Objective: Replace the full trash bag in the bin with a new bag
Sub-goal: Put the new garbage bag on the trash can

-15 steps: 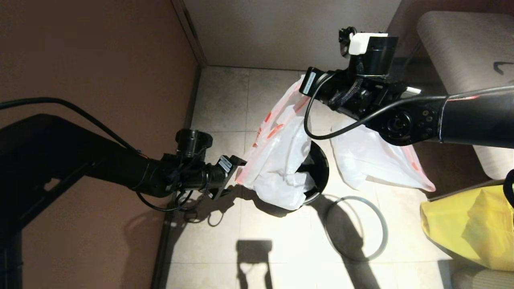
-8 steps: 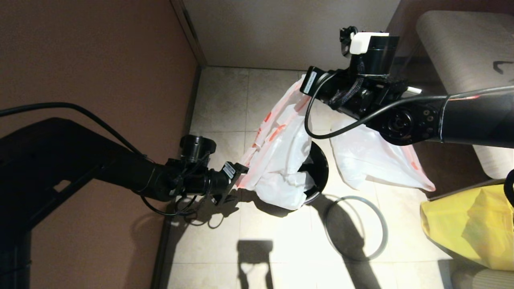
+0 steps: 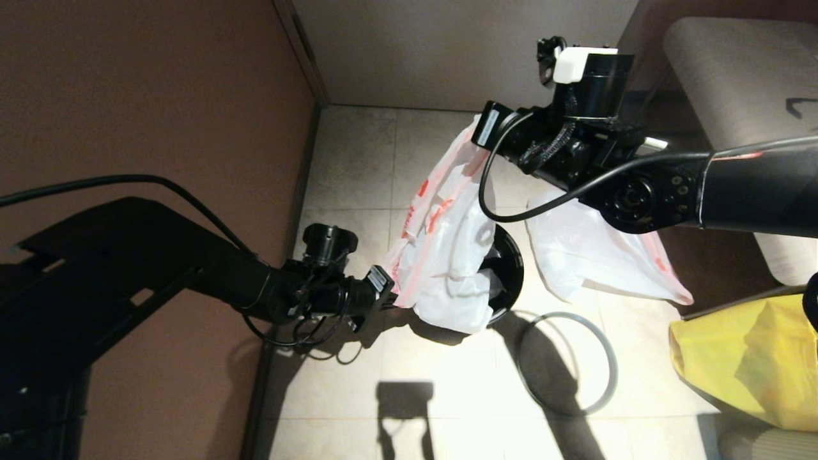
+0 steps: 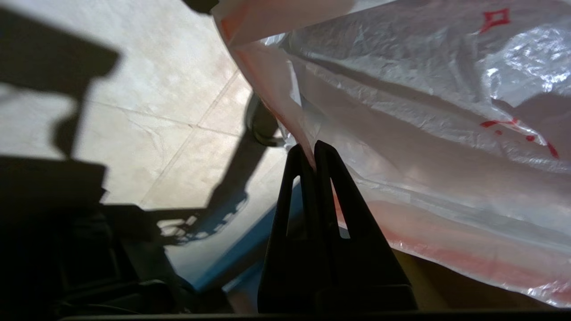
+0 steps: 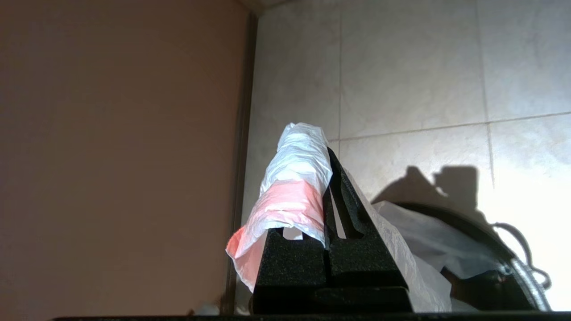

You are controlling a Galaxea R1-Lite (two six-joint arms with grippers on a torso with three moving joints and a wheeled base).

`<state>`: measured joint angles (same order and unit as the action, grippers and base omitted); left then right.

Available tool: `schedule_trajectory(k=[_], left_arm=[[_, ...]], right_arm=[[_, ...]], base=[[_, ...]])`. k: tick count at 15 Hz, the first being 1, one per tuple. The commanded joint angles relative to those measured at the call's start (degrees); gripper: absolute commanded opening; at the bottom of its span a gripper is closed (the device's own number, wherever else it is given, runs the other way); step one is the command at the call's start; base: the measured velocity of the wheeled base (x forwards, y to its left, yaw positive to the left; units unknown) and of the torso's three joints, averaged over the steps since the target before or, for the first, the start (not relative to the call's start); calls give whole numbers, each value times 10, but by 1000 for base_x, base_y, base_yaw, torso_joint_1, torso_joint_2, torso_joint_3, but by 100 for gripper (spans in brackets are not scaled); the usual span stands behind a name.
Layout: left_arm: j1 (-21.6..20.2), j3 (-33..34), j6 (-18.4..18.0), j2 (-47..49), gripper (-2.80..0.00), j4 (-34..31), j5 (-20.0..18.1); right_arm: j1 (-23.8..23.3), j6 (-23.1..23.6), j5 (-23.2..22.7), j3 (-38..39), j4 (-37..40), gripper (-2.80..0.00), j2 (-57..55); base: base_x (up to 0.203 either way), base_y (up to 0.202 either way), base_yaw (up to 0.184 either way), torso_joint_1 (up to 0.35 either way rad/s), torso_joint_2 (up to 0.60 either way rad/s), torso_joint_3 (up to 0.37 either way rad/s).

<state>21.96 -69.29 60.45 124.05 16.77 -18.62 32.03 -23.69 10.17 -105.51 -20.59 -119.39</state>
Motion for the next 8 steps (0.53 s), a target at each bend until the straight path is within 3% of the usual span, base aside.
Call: schedule_trajectory(k=[1,5,8], left_arm=[[13,-4,1,11,-280,1,-8],[8,-4,-3,-14,-280,-1,-3],[4,47,-60,-88,-280,3,23]], right_arm=[[1,-2,0,-4,-8,-280,5],[1,-9,1,27,-13,-280,29],[0,-8,3,144,-12,-280,87]], base=[[0,0,0,0,0,0],[0,0,0,0,0,0],[0,0,0,0,0,0]])
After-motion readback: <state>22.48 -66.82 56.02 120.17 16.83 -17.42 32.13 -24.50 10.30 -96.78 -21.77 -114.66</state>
